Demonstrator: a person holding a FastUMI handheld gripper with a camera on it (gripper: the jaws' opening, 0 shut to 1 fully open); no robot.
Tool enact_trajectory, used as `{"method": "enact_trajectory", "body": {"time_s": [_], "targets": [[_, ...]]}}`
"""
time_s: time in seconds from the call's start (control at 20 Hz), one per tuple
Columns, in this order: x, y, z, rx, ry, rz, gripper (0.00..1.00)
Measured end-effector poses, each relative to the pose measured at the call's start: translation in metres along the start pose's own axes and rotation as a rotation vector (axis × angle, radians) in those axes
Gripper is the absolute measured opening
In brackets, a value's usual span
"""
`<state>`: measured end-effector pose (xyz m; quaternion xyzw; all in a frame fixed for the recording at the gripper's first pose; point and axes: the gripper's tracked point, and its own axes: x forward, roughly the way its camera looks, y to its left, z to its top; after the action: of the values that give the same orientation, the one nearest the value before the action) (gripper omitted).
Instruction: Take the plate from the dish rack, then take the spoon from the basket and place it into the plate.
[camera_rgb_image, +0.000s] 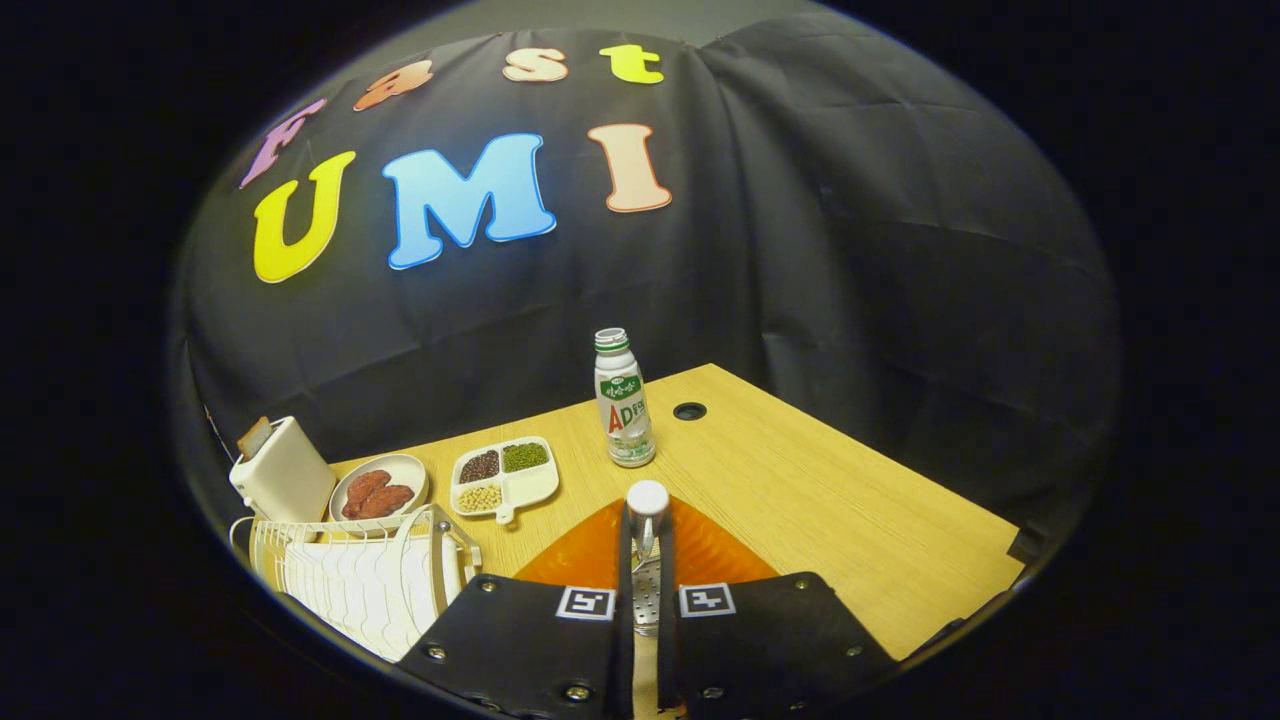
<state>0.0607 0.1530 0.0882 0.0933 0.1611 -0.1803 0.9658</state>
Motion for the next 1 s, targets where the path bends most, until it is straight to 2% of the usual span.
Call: {"method": "enact_trajectory", "body": {"time_s": [0.2, 0.45, 0.7, 1.0], "targets": [[-0.017, 0.003, 0.019, -0.127, -0.011, -0.009, 0.09], [-0.063, 0.021, 0.052, -0.27, -0.071, 0.013, 0.09], [-0.128, 0.073, 0.067, -0.318, -0.121, 0.135, 0.09], [-0.207, 0.159, 0.032, -0.369, -0.107, 0.369, 0.09]]}}
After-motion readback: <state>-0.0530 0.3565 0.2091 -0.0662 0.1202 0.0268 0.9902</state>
